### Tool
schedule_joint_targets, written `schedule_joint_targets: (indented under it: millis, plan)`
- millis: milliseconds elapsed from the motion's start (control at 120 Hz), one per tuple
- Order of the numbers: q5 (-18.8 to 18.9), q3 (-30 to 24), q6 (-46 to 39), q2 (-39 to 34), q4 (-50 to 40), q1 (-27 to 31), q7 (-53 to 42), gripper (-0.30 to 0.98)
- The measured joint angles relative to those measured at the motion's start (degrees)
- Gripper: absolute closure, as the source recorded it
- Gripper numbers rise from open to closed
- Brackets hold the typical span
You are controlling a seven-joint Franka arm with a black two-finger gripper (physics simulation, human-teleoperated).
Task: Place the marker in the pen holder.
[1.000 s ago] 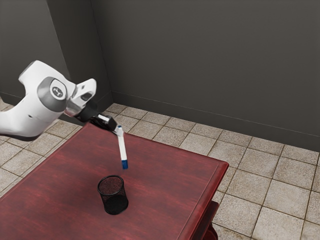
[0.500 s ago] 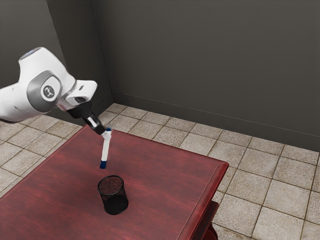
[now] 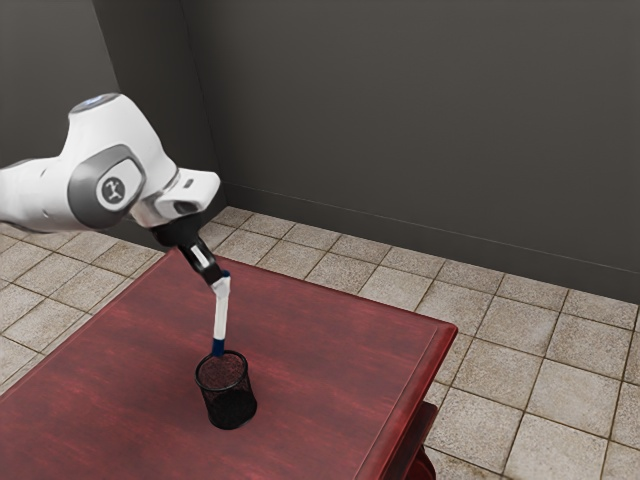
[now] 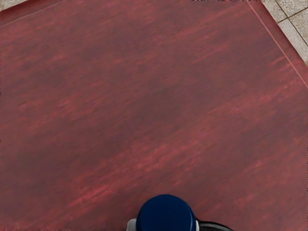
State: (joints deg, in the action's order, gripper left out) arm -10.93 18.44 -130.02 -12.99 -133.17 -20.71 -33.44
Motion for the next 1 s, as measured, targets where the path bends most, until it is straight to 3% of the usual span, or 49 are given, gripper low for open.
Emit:
schedule_joint_targets:
  millis: [808, 1000]
  plan:
    - [1.1, 0.0, 7.8, 0.0, -0.1, 0.1, 14.2, 0.78]
    - [0.1, 0.1, 8.6, 1.1, 0.7, 0.1, 14.1, 0.37]
